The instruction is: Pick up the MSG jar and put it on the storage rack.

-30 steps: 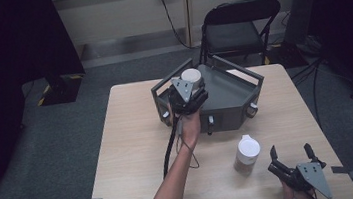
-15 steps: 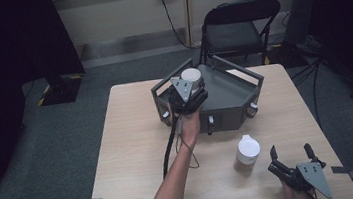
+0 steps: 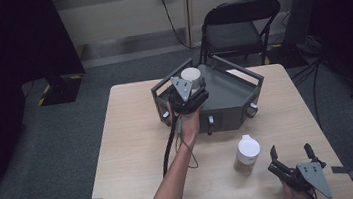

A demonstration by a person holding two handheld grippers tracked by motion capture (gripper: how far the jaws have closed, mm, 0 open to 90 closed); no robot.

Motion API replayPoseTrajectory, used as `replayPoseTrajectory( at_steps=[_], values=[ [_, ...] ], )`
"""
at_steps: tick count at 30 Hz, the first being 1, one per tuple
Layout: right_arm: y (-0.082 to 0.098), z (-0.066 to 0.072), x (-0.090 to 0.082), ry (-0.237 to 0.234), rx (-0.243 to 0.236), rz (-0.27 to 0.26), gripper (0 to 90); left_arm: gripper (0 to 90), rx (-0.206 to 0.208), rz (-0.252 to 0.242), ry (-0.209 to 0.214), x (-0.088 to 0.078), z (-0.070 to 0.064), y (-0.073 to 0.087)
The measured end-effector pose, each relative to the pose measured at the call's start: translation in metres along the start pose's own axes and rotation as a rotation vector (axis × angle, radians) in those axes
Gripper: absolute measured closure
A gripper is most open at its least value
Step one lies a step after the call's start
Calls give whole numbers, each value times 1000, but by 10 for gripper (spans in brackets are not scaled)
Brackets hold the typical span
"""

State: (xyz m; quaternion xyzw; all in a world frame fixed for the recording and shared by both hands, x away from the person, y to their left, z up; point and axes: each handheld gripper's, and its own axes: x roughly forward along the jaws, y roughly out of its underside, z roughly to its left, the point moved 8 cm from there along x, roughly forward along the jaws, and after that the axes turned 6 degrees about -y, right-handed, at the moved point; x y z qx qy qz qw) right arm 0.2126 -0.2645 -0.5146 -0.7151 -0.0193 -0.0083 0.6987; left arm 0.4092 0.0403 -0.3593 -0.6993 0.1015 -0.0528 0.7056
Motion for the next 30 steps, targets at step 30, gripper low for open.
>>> replayPoseTrajectory(
  at_steps=[30],
  values=[
    [0, 0, 0, -3, 0, 4, 3, 0, -55, 9, 52, -2, 14, -4]
  ],
)
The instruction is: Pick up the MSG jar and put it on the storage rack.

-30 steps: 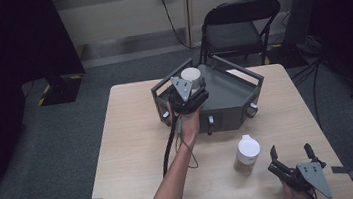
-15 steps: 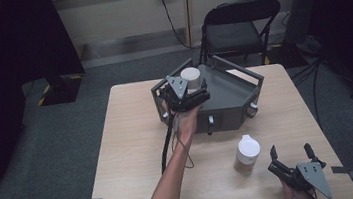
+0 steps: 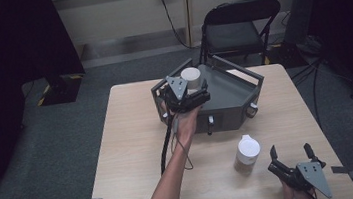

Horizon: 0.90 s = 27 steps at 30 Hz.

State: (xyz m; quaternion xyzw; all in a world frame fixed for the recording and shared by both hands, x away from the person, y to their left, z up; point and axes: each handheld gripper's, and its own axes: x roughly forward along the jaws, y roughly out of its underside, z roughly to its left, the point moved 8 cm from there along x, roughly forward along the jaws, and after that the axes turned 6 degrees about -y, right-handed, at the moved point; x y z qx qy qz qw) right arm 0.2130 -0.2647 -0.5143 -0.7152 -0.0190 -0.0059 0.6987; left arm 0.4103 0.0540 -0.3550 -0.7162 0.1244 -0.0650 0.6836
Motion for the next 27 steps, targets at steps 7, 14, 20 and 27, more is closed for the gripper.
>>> replayPoseTrajectory(
  at_steps=[7, 14, 20, 27],
  values=[
    [0, 0, 0, 0, 0, 1, 3, 0, -4, -11, 18, -8, 3, 1],
    [0, 0, 0, 1, -1, 1, 3, 0, 12, -31, 32, -20, 2, 0],
    [0, 0, 0, 2, 0, 1, 3, 0, 42, -36, 30, -32, 3, 2],
    [0, 0, 0, 1, 1, 3, 3, 0, 7, -41, 30, -46, 2, 11]
  ],
)
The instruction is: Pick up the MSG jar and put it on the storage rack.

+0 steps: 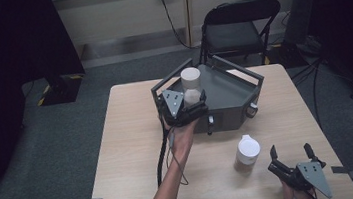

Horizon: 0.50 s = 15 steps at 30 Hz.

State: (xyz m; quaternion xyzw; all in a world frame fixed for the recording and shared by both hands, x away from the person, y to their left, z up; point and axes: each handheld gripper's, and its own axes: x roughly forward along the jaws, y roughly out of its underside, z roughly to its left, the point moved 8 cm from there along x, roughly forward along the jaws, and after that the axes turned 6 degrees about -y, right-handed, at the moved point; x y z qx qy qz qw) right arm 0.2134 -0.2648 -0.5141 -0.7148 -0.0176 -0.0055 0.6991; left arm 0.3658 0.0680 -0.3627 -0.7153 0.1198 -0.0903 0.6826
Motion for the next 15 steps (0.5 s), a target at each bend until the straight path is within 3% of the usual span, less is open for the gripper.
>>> replayPoseTrajectory(
  at_steps=[7, 12, 15],
  values=[
    [0, 0, 0, -2, 3, 0, 3, 0, 12, -11, 0, -16, -5, 7],
    [0, 0, 0, -2, 3, -2, 3, 0, 26, -22, -22, -27, -8, 10],
    [0, 0, 0, -2, 3, -3, 3, 3, 5, -40, -25, -36, -7, 13]
  ],
)
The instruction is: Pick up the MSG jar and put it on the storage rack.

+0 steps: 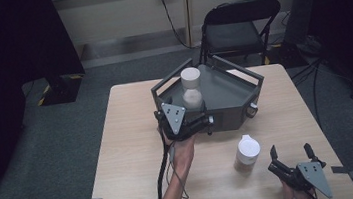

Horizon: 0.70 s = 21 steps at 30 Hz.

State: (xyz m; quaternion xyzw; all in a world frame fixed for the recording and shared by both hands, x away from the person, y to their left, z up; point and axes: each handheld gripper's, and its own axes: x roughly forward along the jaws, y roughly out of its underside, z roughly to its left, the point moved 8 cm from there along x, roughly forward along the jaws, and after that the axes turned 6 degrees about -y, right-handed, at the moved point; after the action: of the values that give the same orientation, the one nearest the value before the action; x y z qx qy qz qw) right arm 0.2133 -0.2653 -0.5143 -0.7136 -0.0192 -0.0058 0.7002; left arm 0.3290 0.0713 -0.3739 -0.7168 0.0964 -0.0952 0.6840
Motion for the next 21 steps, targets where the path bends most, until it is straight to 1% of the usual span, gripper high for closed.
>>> replayPoseTrajectory(
  at_steps=[1, 3, 5, 7, 9, 11, 13, 15, 19, 21],
  values=[
    [0, 0, 0, 0, 0, 0, 3, 3, -3, -4, -2, -3, 0, 1],
    [0, 0, 0, -1, 1, 0, 3, 2, 15, -4, -10, -8, -1, 2],
    [0, 0, 0, -2, 1, 0, 3, 0, 9, -16, -12, -15, -1, 4],
    [0, 0, 0, -2, 2, 0, 2, 1, 16, -29, -24, -22, -3, 5],
    [0, 0, 0, -1, 3, 1, 2, 0, 19, -18, -26, -27, -3, 5],
    [0, 0, 0, -2, 3, 0, 2, 0, 14, -31, -19, -33, -2, 9],
    [0, 0, 0, -1, 1, -1, 2, 6, 10, -39, -27, -39, -1, 14],
    [0, 0, 0, 0, 3, -1, 3, 2, -6, -49, -27, -46, 0, 19],
    [0, 0, 0, -1, 1, -1, 3, 2, -15, -60, -32, -57, 0, 27],
    [0, 0, 0, 0, 0, -3, 3, 1, -11, -65, -31, -61, 1, 30]
  ],
)
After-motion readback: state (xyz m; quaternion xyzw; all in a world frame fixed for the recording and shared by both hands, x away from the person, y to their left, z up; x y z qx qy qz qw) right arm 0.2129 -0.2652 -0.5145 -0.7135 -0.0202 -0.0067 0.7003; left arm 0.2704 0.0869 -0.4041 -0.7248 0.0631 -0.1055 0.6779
